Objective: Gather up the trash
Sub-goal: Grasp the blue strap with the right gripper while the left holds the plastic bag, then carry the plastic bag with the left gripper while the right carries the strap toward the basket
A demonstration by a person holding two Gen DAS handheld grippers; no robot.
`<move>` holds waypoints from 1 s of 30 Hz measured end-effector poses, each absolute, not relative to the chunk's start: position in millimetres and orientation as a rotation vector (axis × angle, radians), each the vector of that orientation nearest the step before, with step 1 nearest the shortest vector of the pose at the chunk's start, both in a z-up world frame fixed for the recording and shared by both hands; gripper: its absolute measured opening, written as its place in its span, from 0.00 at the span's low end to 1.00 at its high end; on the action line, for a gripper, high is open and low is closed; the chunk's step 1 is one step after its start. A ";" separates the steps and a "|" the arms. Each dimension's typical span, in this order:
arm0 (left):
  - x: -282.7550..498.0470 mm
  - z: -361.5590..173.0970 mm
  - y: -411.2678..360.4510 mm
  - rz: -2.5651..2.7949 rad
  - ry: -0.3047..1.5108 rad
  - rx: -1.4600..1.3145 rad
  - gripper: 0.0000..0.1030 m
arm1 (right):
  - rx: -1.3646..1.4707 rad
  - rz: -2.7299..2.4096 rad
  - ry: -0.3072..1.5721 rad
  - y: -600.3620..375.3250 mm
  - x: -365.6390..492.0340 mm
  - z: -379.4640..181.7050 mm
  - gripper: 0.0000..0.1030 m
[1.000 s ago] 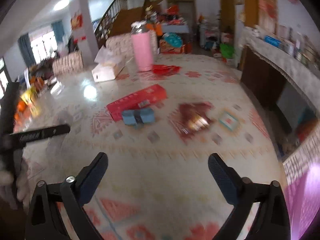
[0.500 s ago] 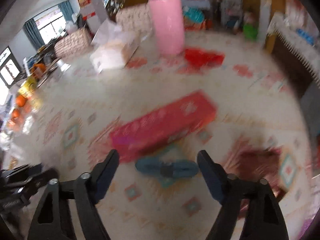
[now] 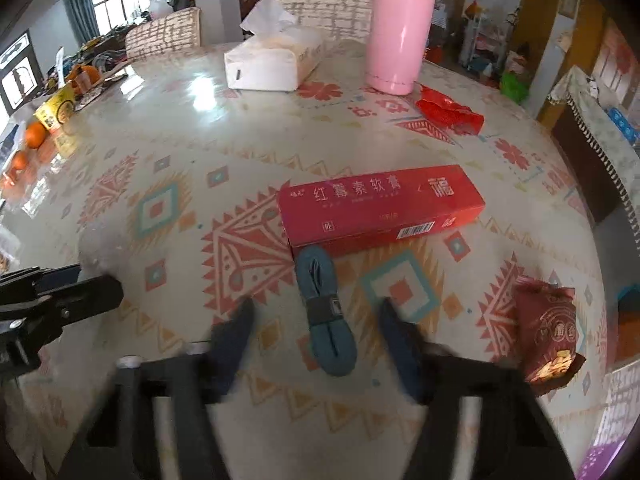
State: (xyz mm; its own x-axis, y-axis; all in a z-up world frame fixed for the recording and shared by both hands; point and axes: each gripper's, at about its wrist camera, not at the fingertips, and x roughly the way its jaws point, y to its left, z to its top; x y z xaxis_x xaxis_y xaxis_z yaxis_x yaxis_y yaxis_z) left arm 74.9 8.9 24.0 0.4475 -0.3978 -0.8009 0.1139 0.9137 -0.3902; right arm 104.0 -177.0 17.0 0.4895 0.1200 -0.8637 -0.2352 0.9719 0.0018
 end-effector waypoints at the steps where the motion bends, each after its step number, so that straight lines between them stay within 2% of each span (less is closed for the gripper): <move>1: 74.6 24.3 7.9 -0.324 1.062 -0.294 0.39 | -0.103 0.219 1.029 -177.3 103.2 17.6 0.18; 10: 75.0 24.6 6.7 -0.325 1.062 -0.289 0.39 | 0.010 0.208 0.971 -190.0 58.6 33.6 0.17; 21: 62.7 23.5 -19.0 -0.376 1.055 -0.211 0.39 | 0.284 0.191 0.921 -252.1 -55.5 48.4 0.17; 30: 25.2 50.9 -44.6 -0.453 0.933 -0.143 0.39 | 0.434 0.094 0.808 -315.1 -139.0 56.0 0.17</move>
